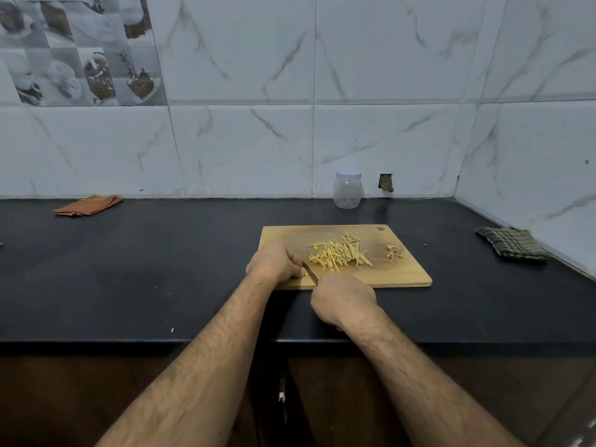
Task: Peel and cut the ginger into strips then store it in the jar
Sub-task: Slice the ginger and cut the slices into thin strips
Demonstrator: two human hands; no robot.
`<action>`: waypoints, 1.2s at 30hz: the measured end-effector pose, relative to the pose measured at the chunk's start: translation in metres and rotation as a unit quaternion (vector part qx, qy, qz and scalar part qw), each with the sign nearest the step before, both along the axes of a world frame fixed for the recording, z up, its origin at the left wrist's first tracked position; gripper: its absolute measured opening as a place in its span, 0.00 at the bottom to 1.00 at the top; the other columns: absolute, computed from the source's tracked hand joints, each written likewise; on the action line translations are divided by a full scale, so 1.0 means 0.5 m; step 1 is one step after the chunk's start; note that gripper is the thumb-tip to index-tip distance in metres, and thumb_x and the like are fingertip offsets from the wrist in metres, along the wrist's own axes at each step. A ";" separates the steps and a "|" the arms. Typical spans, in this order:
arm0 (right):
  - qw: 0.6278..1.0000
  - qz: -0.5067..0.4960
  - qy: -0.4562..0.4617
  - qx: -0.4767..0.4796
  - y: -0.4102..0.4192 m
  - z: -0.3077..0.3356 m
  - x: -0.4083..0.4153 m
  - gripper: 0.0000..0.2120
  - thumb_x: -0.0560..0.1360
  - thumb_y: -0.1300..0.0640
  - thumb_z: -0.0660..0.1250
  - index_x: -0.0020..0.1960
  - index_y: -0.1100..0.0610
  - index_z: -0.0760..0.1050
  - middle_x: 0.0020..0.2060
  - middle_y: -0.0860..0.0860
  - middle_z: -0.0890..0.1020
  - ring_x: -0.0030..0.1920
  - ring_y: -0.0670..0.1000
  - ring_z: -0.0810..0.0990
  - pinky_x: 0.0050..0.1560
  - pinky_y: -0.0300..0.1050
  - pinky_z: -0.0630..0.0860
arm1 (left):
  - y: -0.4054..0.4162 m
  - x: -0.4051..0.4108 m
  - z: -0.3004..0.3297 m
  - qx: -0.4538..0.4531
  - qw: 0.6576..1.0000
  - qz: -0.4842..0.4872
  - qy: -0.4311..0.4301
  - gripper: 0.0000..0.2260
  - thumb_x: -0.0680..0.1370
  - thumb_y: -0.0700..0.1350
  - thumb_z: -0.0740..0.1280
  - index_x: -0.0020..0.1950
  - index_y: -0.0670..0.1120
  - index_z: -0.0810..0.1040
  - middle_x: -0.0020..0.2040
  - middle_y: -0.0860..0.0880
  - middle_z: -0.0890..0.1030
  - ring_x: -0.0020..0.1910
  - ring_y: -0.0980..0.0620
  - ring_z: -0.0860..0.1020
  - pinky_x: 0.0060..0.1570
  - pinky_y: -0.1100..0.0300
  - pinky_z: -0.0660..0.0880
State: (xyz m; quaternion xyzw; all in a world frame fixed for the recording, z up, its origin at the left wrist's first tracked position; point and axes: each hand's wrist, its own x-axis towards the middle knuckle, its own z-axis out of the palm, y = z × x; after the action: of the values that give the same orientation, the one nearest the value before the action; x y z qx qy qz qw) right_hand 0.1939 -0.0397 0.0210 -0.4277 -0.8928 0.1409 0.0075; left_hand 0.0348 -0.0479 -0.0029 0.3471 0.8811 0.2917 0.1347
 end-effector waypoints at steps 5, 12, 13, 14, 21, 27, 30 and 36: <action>1.000 0.000 -0.019 0.006 -0.004 0.002 -0.006 0.13 0.80 0.58 0.59 0.61 0.57 0.77 0.57 0.53 0.81 0.54 0.54 0.79 0.49 0.47 0.74 | 0.000 -0.004 -0.006 0.000 1.000 -0.014 0.012 0.04 0.72 0.49 0.77 0.42 0.57 0.84 0.48 0.59 0.83 0.54 0.56 0.78 0.59 0.56 0.76; 0.998 0.011 -0.054 0.015 -0.013 0.002 -0.009 0.12 0.80 0.57 0.61 0.62 0.57 0.77 0.57 0.53 0.81 0.53 0.55 0.79 0.47 0.47 0.72 | -0.001 0.001 -0.006 -0.012 0.999 -0.001 0.038 0.03 0.72 0.51 0.76 0.45 0.56 0.85 0.48 0.57 0.83 0.53 0.54 0.78 0.52 0.57 0.76; 0.998 0.007 -0.056 0.016 -0.015 -0.002 -0.001 0.13 0.80 0.57 0.61 0.62 0.56 0.77 0.58 0.53 0.81 0.55 0.55 0.79 0.47 0.47 0.71 | 0.000 0.002 -0.006 -0.013 0.999 -0.001 0.042 0.03 0.72 0.51 0.76 0.45 0.56 0.85 0.49 0.57 0.83 0.53 0.54 0.78 0.52 0.57 0.75; 0.998 0.002 -0.057 0.016 -0.017 -0.006 0.009 0.13 0.79 0.57 0.61 0.62 0.56 0.77 0.58 0.54 0.80 0.56 0.56 0.79 0.47 0.48 0.71 | 0.000 0.002 -0.006 -0.013 0.999 -0.002 0.043 0.03 0.73 0.51 0.76 0.45 0.57 0.84 0.49 0.57 0.83 0.53 0.54 0.78 0.52 0.57 0.75; 0.998 -0.012 -0.060 0.021 -0.021 -0.012 0.026 0.13 0.79 0.58 0.61 0.62 0.54 0.76 0.59 0.53 0.80 0.56 0.55 0.79 0.46 0.48 0.71 | -0.005 0.003 -0.011 -0.010 1.000 -0.006 0.014 0.05 0.73 0.50 0.76 0.39 0.59 0.82 0.46 0.58 0.82 0.54 0.54 0.78 0.57 0.55 0.76; 0.999 -0.014 -0.028 0.033 -0.014 -0.008 0.010 0.13 0.80 0.57 0.59 0.62 0.55 0.76 0.58 0.53 0.81 0.54 0.55 0.79 0.45 0.47 0.71 | -0.014 0.003 -0.014 0.031 0.999 0.016 -0.022 0.06 0.71 0.49 0.78 0.46 0.57 0.85 0.50 0.57 0.83 0.54 0.55 0.78 0.55 0.57 0.75; 0.999 -0.005 -0.018 0.032 -0.014 -0.011 0.005 0.13 0.81 0.56 0.59 0.62 0.55 0.77 0.58 0.53 0.81 0.56 0.56 0.79 0.46 0.47 0.71 | -0.017 0.003 -0.017 0.042 0.998 0.023 -0.026 0.05 0.71 0.49 0.78 0.43 0.57 0.84 0.48 0.58 0.83 0.52 0.56 0.78 0.52 0.58 0.75; 0.999 0.001 -0.020 0.026 -0.014 -0.006 -0.003 0.13 0.80 0.56 0.60 0.61 0.56 0.77 0.57 0.53 0.81 0.55 0.55 0.79 0.47 0.47 0.72 | -0.014 0.007 -0.010 0.030 0.999 0.013 -0.025 0.03 0.72 0.49 0.77 0.42 0.56 0.85 0.48 0.58 0.84 0.52 0.57 0.79 0.54 0.56 0.76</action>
State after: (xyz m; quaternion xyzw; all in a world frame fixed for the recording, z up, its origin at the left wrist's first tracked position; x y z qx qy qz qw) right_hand 0.1923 -0.0469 0.0182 -0.4297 -0.8964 0.1091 0.0002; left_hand 0.0382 -0.0551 -0.0082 0.3319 0.8728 0.3286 0.1417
